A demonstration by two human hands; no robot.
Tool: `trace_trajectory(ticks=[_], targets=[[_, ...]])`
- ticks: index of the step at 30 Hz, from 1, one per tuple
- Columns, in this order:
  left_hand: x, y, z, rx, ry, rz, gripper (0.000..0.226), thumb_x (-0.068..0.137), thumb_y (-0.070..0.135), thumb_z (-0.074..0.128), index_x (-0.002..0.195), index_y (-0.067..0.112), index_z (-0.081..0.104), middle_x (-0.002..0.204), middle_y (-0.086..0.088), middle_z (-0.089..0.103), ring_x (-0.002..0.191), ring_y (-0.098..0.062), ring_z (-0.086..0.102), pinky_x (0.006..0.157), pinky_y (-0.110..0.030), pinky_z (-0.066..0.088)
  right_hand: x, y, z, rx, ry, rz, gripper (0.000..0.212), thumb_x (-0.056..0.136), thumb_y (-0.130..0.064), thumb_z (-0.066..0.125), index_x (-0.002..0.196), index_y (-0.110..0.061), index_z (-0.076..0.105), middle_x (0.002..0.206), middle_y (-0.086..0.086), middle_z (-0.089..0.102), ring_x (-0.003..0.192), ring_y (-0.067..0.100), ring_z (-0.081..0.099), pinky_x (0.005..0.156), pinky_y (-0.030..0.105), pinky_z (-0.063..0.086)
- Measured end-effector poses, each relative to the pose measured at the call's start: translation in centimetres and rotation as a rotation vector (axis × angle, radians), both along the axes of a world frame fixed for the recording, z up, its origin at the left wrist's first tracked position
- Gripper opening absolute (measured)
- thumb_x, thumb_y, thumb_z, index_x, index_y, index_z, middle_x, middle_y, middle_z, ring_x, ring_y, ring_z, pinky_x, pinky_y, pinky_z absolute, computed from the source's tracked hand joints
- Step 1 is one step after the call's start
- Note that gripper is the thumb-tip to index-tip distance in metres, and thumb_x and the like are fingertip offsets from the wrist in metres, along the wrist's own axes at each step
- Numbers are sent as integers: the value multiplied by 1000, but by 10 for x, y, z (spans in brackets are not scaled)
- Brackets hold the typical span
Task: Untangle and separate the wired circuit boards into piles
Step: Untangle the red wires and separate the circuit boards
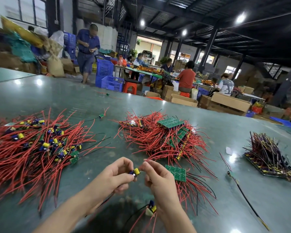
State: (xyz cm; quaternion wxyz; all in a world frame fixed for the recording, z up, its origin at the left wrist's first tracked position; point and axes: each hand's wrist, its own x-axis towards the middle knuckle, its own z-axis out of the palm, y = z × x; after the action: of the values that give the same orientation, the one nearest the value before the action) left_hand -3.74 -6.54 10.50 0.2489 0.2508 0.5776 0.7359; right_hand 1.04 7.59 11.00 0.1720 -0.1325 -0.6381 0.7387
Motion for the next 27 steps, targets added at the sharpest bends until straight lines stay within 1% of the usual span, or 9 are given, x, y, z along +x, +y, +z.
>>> trace_trajectory(ticks=[3, 6, 9, 11, 13, 18, 22, 24, 27], targets=[[-1, 3, -2, -31, -10, 12, 30, 68, 12, 59, 95, 6, 47, 69, -3, 59, 44, -7, 31, 41, -14, 25, 2, -3, 2, 58, 63, 35, 16, 83, -8, 65, 76, -16, 76, 63, -4, 63, 49, 3, 42, 50, 13, 36], [-1, 4, -1, -74, -36, 35, 39, 68, 26, 60, 103, 8, 56, 64, 0, 59, 43, -6, 30, 42, -16, 22, 4, -4, 5, 83, 118, 30, 20, 81, -2, 66, 70, -15, 76, 60, -7, 65, 51, -2, 48, 52, 9, 38], [2, 2, 1, -169, 127, 94, 23, 79, 35, 61, 86, 13, 64, 60, 3, 57, 44, -4, 33, 44, -15, 25, 5, -7, 7, 65, 133, 36, 17, 78, 2, 68, 73, -12, 74, 61, -6, 67, 52, -4, 52, 54, 7, 39], [4, 1, 1, -174, 221, 140, 13, 87, 22, 65, 79, 13, 61, 55, 6, 55, 43, 1, 37, 43, -10, 28, 5, -7, 8, 40, 124, 7, 16, 76, 2, 69, 70, -12, 73, 64, -3, 69, 52, -4, 53, 53, 7, 40], [5, 1, 1, -151, 257, 176, 10, 88, 11, 60, 79, 10, 59, 52, 9, 52, 43, 4, 40, 44, -6, 30, 4, -7, 7, -10, 93, 4, 15, 76, -1, 70, 65, -11, 72, 66, 2, 70, 50, -3, 52, 52, 9, 40], [7, 1, 4, -108, 289, 265, 8, 87, 13, 60, 79, 11, 61, 54, 11, 49, 47, 5, 39, 45, -6, 30, 3, -6, 4, -280, 36, 139, 9, 58, -24, 72, 59, -15, 70, 69, 3, 70, 49, 0, 50, 51, 11, 38], [4, 0, 3, -99, 305, 348, 10, 88, 13, 60, 78, 10, 60, 54, 14, 46, 48, 4, 37, 45, -7, 30, 3, -7, 3, -174, 18, 189, 25, 52, -37, 74, 67, -17, 76, 75, -5, 71, 57, -3, 51, 58, 14, 37], [4, -1, 3, -93, 312, 352, 10, 87, 14, 61, 78, 10, 61, 57, 11, 48, 50, 3, 38, 48, -8, 31, 3, -7, 3, -188, 0, 215, 26, 51, -35, 75, 67, -15, 76, 75, -5, 71, 57, -1, 48, 59, 16, 36], [4, -2, 3, -86, 306, 341, 10, 85, 16, 62, 78, 9, 61, 60, 10, 49, 56, 0, 42, 52, -10, 33, 2, -5, 3, -278, -31, 245, 25, 51, -30, 77, 67, -10, 75, 64, -6, 66, 53, 2, 45, 56, 15, 36]])
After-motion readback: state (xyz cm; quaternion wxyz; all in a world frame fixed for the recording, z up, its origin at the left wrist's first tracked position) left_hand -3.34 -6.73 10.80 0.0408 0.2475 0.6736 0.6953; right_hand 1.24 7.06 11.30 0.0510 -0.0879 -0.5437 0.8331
